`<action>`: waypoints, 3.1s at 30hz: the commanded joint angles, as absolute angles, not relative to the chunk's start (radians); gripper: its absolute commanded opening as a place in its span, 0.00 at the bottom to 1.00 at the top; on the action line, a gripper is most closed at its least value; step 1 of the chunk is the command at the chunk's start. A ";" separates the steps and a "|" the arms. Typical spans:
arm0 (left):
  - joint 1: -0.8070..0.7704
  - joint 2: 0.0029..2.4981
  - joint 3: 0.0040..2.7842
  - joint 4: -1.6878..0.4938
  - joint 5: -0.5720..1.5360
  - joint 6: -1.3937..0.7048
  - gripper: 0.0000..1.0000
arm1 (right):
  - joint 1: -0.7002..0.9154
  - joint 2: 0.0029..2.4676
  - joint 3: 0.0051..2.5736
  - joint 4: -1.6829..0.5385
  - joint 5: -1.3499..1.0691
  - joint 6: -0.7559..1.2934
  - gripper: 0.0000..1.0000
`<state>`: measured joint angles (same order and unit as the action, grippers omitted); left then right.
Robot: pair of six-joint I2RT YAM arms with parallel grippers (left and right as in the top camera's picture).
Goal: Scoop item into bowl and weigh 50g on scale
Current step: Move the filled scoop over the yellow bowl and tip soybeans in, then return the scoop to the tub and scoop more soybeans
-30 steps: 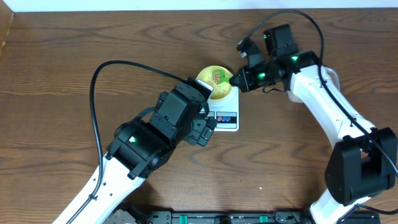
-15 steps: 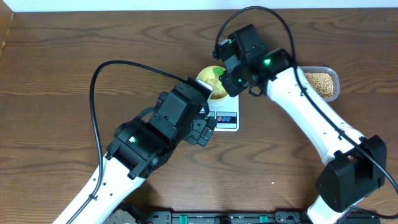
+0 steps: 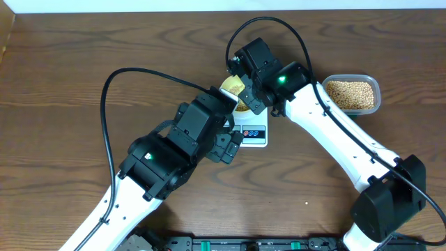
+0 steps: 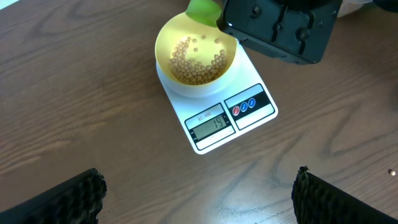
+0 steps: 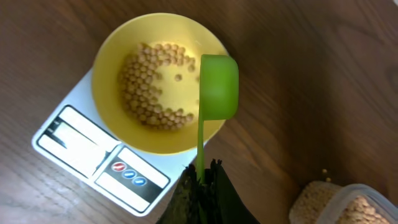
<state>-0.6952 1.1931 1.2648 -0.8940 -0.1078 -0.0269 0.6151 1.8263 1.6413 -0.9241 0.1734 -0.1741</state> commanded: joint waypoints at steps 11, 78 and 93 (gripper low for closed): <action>-0.690 1.188 1.271 -0.897 -0.117 -0.035 0.98 | 0.447 1.773 1.691 -0.928 0.165 0.035 0.01; -0.690 1.188 1.271 -0.897 -0.117 -0.034 0.98 | -0.468 2.068 1.648 -1.271 -0.871 -0.217 0.01; -0.690 1.188 1.271 -0.897 -0.117 -0.035 0.98 | -0.616 2.080 1.504 -1.268 -1.192 -0.403 0.01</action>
